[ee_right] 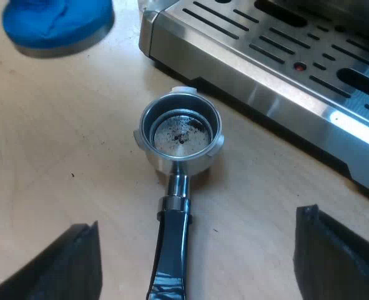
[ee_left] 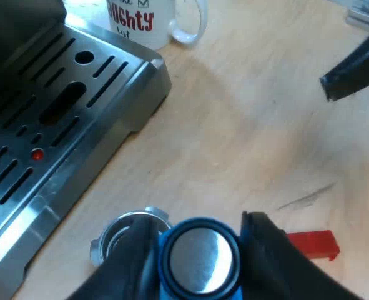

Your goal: Grind coffee beans and then tamp

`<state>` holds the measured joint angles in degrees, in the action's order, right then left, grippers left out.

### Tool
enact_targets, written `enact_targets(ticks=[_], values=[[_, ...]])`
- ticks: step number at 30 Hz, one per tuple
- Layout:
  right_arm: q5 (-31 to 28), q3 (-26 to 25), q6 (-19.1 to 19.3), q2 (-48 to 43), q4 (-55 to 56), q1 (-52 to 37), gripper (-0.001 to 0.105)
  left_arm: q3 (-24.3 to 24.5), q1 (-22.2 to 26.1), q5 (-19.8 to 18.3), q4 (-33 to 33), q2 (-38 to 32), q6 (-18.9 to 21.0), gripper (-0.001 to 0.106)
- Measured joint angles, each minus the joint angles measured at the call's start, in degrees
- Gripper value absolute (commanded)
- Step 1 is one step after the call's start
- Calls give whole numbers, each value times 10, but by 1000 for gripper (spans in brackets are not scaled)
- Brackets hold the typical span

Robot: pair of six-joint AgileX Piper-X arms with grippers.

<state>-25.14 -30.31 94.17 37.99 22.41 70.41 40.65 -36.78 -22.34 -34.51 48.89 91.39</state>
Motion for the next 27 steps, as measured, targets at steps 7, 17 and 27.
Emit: enact_targets(ticks=[7, 17, 27], values=[[0, 0, 0, 0, 0, 0, 66, 0, 0, 1, 27, 39, -6, 6], [0, 0, 0, 0, 0, 0, 66, 0, 0, 6, 47, 81, -50, 6], [0, 0, 0, 0, 0, 0, 66, 0, 0, 6, 83, 117, -61, 6]])
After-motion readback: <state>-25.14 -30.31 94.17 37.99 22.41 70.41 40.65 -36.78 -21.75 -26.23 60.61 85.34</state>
